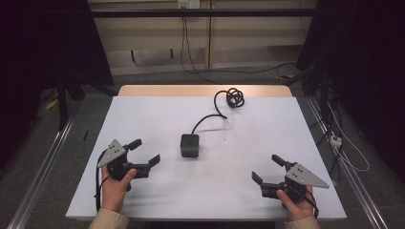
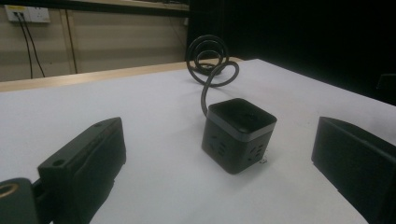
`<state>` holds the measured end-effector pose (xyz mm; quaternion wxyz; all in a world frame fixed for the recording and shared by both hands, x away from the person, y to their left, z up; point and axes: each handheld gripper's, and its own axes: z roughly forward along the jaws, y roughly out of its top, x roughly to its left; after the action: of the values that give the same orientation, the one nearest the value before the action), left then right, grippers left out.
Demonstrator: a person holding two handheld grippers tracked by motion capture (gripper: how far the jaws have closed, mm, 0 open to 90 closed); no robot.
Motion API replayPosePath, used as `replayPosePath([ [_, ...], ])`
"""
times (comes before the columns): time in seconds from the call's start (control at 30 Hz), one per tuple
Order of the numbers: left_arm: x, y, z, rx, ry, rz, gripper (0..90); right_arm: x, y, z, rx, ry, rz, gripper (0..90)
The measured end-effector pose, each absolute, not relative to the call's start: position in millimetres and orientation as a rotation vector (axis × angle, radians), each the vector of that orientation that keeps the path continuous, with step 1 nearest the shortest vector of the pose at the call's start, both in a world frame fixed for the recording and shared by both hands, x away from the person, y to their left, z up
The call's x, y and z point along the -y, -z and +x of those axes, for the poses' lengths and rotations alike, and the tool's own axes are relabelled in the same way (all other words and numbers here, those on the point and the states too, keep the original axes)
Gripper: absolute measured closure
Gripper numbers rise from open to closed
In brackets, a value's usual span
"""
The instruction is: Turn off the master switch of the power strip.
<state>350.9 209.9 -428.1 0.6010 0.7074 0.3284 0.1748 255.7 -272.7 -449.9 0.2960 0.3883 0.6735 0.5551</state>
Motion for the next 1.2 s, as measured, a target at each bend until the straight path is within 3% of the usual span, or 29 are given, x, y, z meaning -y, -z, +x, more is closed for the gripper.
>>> replayPosePath([
  [1.2, -168.4, 427.4, 374.1, -0.689, -0.364, 1.702, 3.6, 274.5, 450.3, 256.0, -1.785, -1.479, 1.038, 5.4],
])
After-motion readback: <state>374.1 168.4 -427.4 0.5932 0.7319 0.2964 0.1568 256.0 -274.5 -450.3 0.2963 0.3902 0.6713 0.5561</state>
